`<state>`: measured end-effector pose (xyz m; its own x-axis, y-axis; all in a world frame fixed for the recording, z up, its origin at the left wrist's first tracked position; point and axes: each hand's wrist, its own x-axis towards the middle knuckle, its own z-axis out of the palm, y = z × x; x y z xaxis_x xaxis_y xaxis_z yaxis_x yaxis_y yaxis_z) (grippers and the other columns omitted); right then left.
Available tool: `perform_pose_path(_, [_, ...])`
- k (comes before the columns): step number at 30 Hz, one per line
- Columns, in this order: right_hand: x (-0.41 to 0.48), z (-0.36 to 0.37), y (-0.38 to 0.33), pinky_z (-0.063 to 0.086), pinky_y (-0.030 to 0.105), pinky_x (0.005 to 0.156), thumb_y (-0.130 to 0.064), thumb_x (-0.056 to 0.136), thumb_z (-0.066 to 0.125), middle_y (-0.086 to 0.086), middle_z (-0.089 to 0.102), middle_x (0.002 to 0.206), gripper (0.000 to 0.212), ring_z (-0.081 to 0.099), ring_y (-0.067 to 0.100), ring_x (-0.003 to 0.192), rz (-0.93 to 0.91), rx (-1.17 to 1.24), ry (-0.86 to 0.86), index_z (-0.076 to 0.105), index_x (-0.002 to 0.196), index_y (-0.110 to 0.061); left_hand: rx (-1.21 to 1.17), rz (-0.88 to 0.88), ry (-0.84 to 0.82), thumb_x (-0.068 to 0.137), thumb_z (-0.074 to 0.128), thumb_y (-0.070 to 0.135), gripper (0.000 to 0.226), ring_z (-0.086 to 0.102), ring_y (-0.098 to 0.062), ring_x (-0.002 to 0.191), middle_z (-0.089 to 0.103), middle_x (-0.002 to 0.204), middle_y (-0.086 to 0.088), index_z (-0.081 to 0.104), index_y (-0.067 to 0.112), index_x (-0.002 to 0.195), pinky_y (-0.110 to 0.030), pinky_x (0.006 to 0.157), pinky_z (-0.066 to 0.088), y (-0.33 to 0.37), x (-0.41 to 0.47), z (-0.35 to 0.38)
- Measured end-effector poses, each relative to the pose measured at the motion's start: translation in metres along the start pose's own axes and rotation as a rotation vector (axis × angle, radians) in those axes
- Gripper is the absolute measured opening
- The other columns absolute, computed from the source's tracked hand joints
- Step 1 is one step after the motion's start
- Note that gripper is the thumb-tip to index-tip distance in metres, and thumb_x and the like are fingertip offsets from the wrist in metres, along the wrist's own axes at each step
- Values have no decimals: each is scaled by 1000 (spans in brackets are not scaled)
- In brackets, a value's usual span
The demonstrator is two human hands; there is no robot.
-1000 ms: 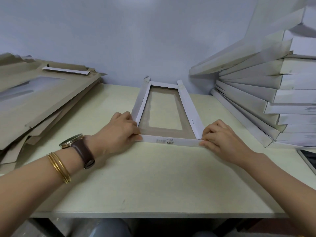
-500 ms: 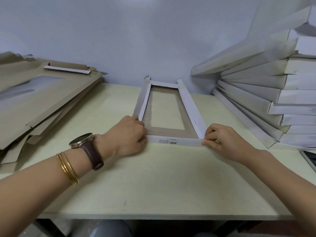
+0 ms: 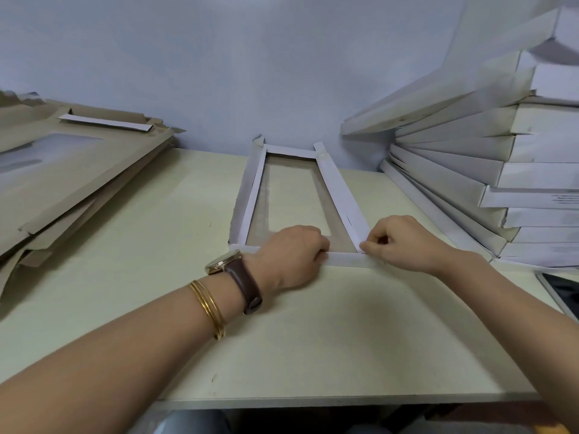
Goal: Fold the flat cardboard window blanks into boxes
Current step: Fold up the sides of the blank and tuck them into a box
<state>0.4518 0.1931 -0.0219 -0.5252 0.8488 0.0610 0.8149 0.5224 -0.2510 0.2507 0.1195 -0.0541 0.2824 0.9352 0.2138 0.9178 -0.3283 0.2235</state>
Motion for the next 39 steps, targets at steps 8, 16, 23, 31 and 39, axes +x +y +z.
perform_pose_path(8, [28, 7, -10, 46, 27, 68, -10, 78, 66, 10, 57, 95, 5, 55, 23, 85, 129, -52, 3, 68, 76, -5, -93, -56, 30, 96, 47, 20, 21, 41, -20, 77, 47, 83, -2, 61, 12, 83, -31, 67, 32, -1, -2, 3])
perform_pose_path(16, [49, 9, -20, 48, 25, 57, -22, 68, 86, 7, 56, 78, 37, 56, 22, 60, 413, -65, -150, 52, 75, -9, -126, -83, 34, 96, 47, 21, 23, 42, -20, 76, 46, 82, -2, 64, 12, 84, -31, 66, 31, 0, -5, 2])
perform_pose_path(23, [54, 11, -21, 42, 23, 46, -9, 67, 81, 9, 52, 78, 31, 56, 22, 54, 461, -45, -121, 51, 73, -7, -136, -130, 4, 93, 48, 19, 27, 47, -26, 79, 53, 83, -7, 54, 7, 70, -35, 70, 43, 4, -1, -1])
perform_pose_path(31, [56, 12, -20, 43, 22, 47, -11, 64, 80, 9, 51, 80, 31, 58, 22, 53, 437, -62, -122, 51, 74, -6, -149, -148, 14, 91, 49, 19, 32, 48, -28, 80, 55, 83, -10, 43, 11, 61, -37, 70, 45, 4, 0, -1])
perform_pose_path(39, [50, 7, -11, 39, 22, 52, 0, 72, 63, 5, 54, 82, 19, 50, 19, 65, 335, -83, -169, 63, 90, -6, -162, -129, 20, 92, 47, 18, 32, 48, -28, 78, 56, 83, -13, 43, 9, 62, -39, 71, 45, 2, -2, 0])
